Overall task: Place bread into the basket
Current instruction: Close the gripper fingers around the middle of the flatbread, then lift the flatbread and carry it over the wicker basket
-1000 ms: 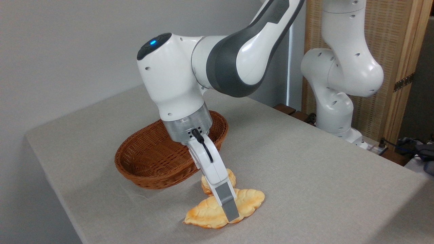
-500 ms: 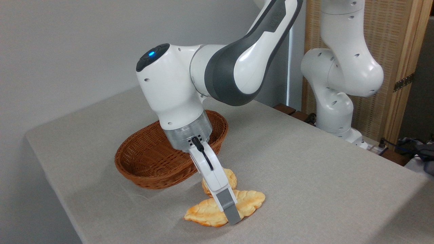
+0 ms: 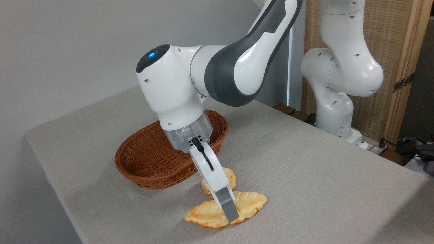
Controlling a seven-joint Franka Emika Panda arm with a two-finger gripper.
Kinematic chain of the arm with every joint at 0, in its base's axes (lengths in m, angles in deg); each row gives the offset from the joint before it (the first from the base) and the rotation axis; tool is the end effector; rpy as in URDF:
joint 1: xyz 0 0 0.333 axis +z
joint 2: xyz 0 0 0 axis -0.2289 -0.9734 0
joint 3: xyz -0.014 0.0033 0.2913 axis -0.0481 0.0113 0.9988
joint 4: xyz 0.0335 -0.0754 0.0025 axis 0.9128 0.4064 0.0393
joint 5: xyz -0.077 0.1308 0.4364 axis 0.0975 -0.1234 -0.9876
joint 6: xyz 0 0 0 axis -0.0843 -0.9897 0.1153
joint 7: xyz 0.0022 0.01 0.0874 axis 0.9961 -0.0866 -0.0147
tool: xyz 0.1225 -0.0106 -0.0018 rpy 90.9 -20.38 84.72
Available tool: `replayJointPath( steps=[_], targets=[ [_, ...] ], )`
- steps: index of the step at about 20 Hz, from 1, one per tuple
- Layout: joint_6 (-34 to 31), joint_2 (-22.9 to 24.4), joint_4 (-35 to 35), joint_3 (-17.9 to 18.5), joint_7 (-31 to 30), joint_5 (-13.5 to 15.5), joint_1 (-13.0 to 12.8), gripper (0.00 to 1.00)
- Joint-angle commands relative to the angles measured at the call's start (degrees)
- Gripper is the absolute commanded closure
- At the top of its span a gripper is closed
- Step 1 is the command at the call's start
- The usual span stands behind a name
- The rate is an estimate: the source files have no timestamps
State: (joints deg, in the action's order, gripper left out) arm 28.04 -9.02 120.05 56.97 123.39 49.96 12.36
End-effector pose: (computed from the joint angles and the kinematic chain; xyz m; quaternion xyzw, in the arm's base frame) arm 0.6192 0.0523 0.3320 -0.8507 0.5120 0.1109 0.0443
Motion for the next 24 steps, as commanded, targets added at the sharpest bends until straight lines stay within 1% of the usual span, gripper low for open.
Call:
replayJointPath(
  steps=[1, 8, 11, 16, 19, 22, 24],
  targets=[
    [0.4, -0.3, 0.6, 0.4, 0.8, -0.6, 0.1, 0.58],
    [0.4, -0.1, 0.5, 0.7, 0.8, -0.5, 0.1, 0.58],
    [0.4, 0.7, 0.0, 1.4, 0.8, -0.3, 0.1, 0.58],
    [-0.4, 2.3, -0.8, 1.4, 0.7, 0.0, 0.0, 0.55],
    [-2.3, 2.7, -3.2, 1.4, 0.7, 1.7, 0.0, 0.56],
    [-2.6, 2.8, -3.8, 1.3, 0.6, 1.9, 0.0, 0.56],
    [-2.6, 3.9, -3.8, 1.1, 0.5, 3.4, -0.1, 0.56]
  ],
)
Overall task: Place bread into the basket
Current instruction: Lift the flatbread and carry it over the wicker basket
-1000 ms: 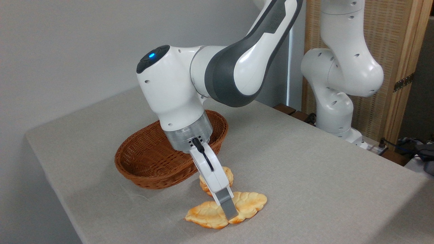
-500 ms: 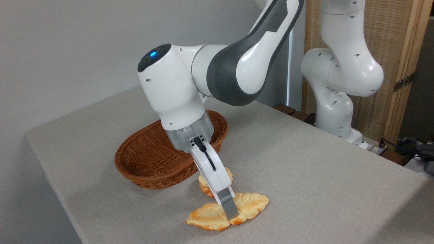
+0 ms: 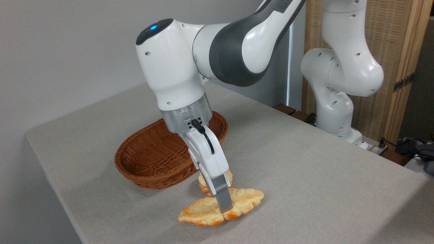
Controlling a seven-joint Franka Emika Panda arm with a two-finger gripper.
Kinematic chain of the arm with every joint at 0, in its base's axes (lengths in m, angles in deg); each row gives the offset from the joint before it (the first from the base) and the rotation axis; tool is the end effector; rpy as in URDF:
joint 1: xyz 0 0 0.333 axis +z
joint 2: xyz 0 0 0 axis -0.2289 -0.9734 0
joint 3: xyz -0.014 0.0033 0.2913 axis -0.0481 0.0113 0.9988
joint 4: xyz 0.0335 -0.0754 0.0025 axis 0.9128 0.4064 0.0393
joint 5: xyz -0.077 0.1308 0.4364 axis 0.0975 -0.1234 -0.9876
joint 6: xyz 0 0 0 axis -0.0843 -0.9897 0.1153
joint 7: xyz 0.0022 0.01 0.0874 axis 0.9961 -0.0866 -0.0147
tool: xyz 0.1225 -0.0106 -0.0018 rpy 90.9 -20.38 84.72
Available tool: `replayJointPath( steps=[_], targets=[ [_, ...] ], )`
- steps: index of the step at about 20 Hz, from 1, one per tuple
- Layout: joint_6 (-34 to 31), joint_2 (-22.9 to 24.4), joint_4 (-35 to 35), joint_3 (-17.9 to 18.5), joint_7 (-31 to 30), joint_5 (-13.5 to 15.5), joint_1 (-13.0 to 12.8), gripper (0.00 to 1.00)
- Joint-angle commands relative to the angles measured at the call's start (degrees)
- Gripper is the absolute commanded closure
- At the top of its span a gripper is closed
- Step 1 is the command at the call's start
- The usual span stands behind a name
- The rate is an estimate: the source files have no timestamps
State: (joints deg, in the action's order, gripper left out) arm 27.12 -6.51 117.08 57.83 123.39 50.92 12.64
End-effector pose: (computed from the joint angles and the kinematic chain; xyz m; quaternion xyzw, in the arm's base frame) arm 0.6281 0.0643 0.3848 -0.8622 0.4976 0.0745 0.0588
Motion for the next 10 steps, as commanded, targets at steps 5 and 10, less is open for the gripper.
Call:
replayJointPath(
  steps=[5, 10],
  targets=[
    [-2.7, 3.1, -1.0, -0.3, -0.1, 6.6, -0.7, 0.56],
    [-5.8, 4.8, -2.7, -1.9, -3.4, 11.9, -0.8, 0.56]
  ],
)
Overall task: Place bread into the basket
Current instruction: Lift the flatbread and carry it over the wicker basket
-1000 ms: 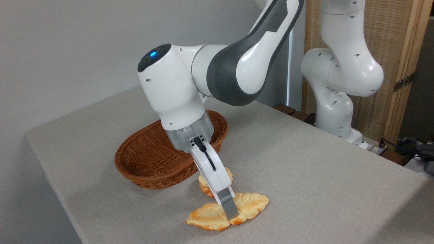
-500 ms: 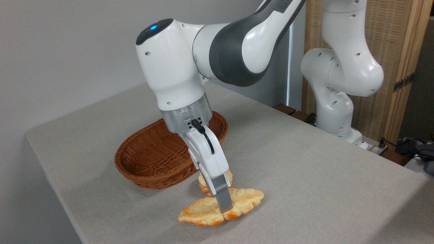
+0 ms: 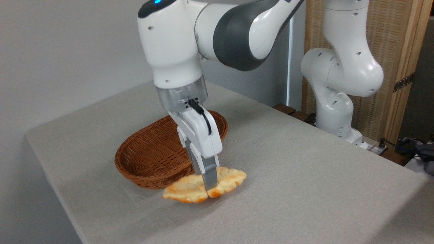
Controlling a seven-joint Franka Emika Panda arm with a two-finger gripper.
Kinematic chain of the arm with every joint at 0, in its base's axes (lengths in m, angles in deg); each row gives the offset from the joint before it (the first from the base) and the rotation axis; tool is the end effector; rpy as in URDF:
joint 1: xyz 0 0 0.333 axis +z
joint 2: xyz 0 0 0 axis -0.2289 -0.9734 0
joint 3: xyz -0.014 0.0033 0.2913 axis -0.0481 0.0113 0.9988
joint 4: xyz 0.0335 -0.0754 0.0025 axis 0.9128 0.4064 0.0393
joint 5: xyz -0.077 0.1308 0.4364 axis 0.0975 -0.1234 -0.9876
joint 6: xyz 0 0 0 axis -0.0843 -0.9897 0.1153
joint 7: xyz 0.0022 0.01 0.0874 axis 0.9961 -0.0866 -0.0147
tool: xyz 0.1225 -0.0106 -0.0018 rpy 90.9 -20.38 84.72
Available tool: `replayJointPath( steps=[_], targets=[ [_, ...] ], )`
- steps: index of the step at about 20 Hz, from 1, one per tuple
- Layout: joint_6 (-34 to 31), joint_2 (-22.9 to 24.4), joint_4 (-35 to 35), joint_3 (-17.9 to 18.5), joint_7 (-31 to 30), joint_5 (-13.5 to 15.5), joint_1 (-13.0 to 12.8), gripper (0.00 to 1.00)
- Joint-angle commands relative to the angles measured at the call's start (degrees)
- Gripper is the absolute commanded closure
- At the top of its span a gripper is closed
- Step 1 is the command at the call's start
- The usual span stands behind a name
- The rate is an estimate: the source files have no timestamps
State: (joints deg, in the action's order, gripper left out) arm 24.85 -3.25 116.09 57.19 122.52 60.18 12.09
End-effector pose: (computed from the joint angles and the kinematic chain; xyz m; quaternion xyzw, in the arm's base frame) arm 0.6242 0.0377 0.4250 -0.8797 0.4752 0.0186 0.0032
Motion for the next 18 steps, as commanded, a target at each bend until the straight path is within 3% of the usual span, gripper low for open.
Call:
replayJointPath(
  steps=[1, 10, 13, 14, 16, 17, 18],
  targets=[
    [-4.4, 1.7, -2.1, -2.0, -3.9, 3.0, -0.3, 0.56],
    [-5.3, 4.2, -2.3, -8.1, -18.2, 10.2, -0.4, 0.53],
    [-5.3, 4.2, -2.3, -10.8, -22.4, 10.5, -0.4, 0.52],
    [-5.3, 4.2, -2.3, -11.1, -23.6, 10.5, -0.4, 0.48],
    [-5.3, 4.2, -2.3, -12.5, -27.6, 10.5, -0.4, 0.18],
    [-5.3, 4.3, -2.3, -12.9, -28.1, 10.5, -0.4, 0.14],
    [-5.3, 4.4, -2.3, -13.5, -28.2, 10.4, -0.4, 0.01]
  ],
)
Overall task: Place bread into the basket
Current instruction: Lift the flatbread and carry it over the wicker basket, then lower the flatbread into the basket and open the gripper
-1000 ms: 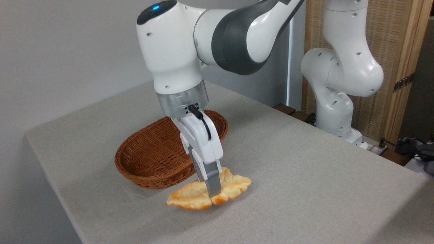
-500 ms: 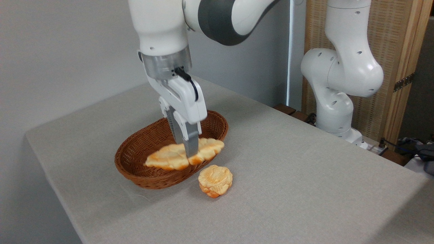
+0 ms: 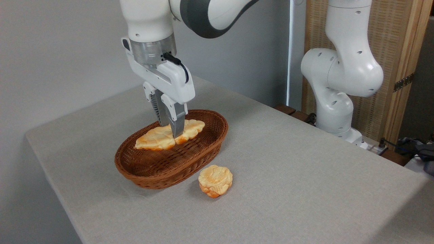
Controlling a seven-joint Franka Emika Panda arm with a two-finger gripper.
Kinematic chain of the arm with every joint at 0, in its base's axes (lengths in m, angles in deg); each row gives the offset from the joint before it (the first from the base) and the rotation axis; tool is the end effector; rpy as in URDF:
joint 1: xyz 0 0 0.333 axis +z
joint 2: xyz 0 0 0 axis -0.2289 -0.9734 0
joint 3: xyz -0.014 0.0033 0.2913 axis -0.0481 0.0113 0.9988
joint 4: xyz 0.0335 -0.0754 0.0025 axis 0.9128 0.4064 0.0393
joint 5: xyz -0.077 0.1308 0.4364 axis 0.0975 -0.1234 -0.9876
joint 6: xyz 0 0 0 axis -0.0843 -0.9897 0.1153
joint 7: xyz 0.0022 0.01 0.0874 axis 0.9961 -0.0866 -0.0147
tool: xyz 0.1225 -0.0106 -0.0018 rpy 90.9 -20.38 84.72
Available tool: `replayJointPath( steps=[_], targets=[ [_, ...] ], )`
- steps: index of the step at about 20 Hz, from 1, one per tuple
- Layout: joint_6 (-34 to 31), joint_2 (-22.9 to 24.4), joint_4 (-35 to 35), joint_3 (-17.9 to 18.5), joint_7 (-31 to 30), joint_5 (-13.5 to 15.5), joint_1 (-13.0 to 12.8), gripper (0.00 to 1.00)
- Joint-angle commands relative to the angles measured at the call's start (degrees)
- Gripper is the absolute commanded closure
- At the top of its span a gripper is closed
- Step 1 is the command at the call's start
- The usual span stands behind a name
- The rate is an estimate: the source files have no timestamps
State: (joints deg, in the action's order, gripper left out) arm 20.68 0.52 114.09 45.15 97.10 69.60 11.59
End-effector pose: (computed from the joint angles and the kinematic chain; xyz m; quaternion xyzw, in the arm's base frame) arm 0.6045 -0.1137 0.4790 0.9332 -0.3536 0.0132 0.0620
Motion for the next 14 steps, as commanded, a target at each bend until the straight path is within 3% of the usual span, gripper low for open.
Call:
replayJointPath(
  steps=[1, 14],
  targets=[
    [-1.2, 1.0, -0.3, -1.8, -2.8, 1.0, 0.2, 0.00],
    [-1.1, 1.0, -0.3, -2.5, -2.7, 0.6, -0.6, 0.00]
  ],
)
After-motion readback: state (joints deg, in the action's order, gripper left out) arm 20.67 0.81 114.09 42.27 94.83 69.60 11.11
